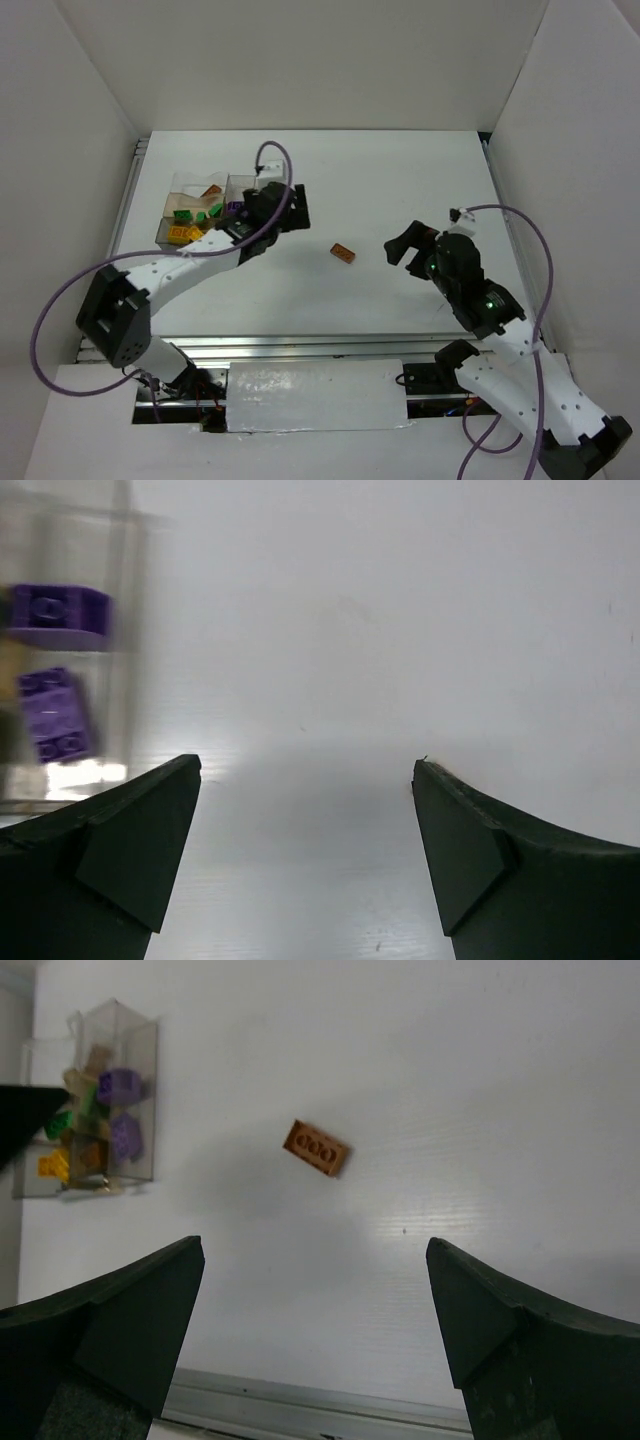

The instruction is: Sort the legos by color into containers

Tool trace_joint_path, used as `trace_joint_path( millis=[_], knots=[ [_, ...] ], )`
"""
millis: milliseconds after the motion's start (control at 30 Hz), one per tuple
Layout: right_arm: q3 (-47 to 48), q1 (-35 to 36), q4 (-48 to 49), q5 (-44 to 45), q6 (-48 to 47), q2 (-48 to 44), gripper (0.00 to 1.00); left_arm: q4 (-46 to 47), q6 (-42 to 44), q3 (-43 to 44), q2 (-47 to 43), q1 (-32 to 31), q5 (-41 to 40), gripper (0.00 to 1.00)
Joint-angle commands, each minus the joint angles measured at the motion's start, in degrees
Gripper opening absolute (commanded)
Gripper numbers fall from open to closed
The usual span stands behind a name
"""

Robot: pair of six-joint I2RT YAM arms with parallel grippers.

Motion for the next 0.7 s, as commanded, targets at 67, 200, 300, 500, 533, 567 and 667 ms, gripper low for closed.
trace_joint_path(
  millis=[67,200,300,500,533,567,667],
  knots=[
    [6.8,0.0,-6.8,8.9,0.6,-7.2,1.00,-0.5,7.6,9.0,15.6,-8.5,7.6,1.00],
    [7.5,0.0,-9.9,9.5,-0.7,-9.1,1.00,-8.2,2.9,17.4,24.6,-13.5,3.7,0.99],
    [6.7,0.0,-10.6,9.0,-0.9,-9.9,1.00,-4.7,5.8,19.2,27.6,-16.0,4.2,1.00],
    [5.2,0.0,-9.6,4.7,-2.2,-11.4,1.00,2.0,20.4,18.9,29.8,-15.5,12.5,1.00],
    [5.0,0.1,-9.4,3.5,-2.6,-11.4,1.00,-0.6,21.4,21.1,31.5,-15.1,13.2,1.00],
    [4.9,0.0,-9.2,3.1,-2.8,-11.4,1.00,-1.5,22.1,21.9,32.2,-14.8,13.7,1.00],
    [4.7,0.0,-8.6,2.2,-3.3,-11.1,1.00,-2.2,23.8,22.6,33.9,-12.6,17.1,1.00]
  ],
)
